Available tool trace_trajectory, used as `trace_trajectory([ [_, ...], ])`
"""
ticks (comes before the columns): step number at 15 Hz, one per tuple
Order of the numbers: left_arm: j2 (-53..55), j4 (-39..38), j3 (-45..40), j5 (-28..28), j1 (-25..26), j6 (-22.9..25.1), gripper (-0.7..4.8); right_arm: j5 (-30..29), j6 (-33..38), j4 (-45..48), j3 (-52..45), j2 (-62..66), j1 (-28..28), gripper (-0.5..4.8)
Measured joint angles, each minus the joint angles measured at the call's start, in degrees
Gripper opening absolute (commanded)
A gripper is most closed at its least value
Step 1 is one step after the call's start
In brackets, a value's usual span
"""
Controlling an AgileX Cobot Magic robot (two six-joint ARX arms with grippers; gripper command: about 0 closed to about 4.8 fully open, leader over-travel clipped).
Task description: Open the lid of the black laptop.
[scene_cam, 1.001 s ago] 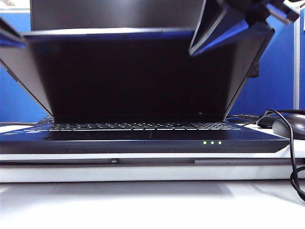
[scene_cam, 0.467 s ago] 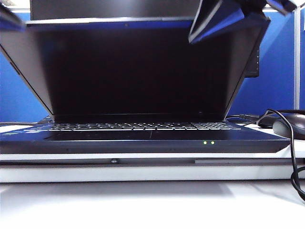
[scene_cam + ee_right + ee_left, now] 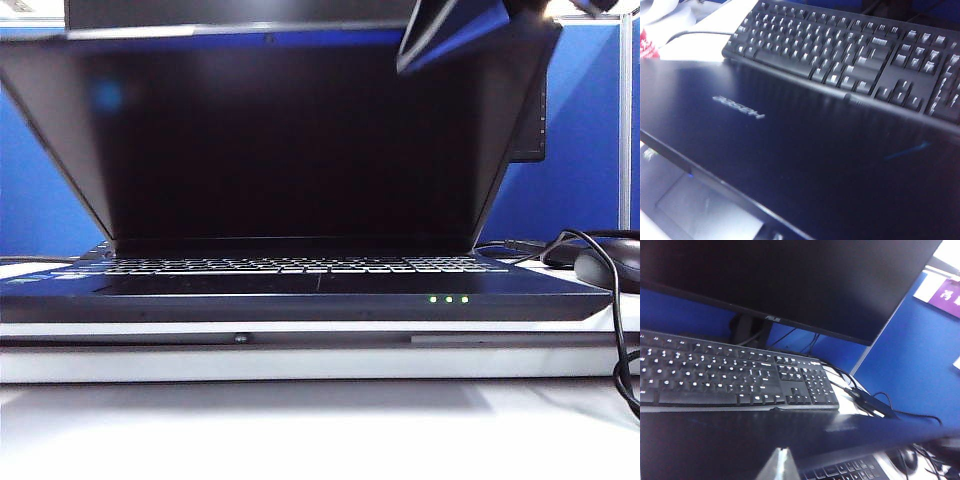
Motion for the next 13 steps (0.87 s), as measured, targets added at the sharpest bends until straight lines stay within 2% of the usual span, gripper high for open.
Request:
trace_trajectory([
  [4, 0.0, -0.7, 0.0, 3.9, 0.0, 0.2, -0.05, -1.3, -0.5, 2.1, 0.1, 0.0, -1.7, -0.04],
  [10, 0.0, -1.3, 0.0, 5.5, 0.0, 0.7, -0.05, -1.3, -0.7, 5.8, 0.4, 0.0, -3.1, -0.04],
  [13, 4.8, 4.4, 0.0, 4.5, 0.0, 4.2, -0.05, -1.0, -0.7, 6.8, 0.3, 0.0, -3.1, -0.04],
])
